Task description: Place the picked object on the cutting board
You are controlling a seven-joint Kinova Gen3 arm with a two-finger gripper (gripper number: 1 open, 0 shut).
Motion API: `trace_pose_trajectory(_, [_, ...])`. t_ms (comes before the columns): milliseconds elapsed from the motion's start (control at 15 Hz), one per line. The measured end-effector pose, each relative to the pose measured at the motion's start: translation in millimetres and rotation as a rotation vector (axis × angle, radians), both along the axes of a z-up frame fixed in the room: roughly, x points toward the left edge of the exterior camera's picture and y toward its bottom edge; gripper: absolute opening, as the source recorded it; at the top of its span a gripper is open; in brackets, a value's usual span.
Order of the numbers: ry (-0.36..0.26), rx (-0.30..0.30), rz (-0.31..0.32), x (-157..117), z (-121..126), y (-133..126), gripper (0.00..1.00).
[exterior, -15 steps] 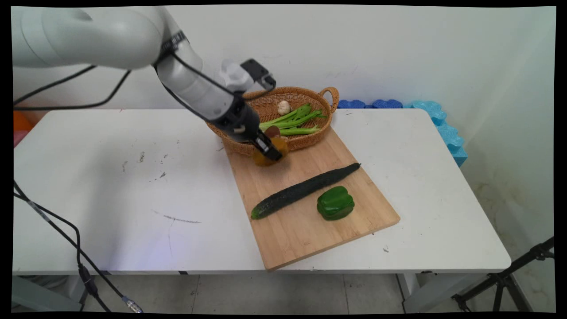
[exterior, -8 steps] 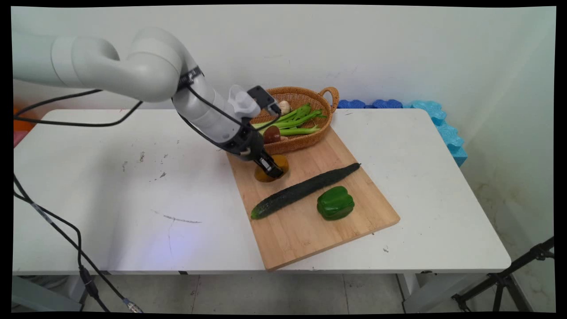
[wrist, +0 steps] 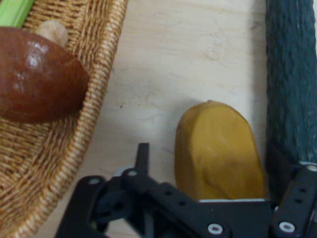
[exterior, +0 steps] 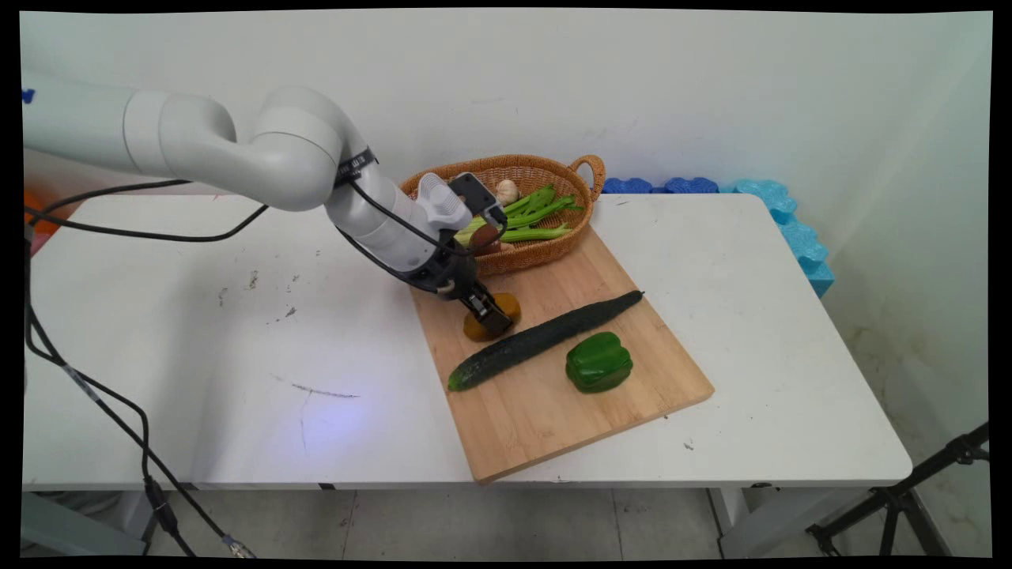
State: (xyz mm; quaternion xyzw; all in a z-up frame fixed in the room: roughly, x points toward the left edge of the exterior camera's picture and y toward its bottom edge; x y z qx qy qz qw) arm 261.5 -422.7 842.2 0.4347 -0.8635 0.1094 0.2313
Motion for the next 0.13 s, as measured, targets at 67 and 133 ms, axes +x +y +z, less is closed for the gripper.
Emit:
trace_pose_trajectory(67, [0.002, -0.002, 0.000, -0.5, -0.6, -0.8, 1.00])
trace_pose_trajectory(133, [0.005, -0.005, -0.001, -1.4, -1.1, -2.2, 1.00])
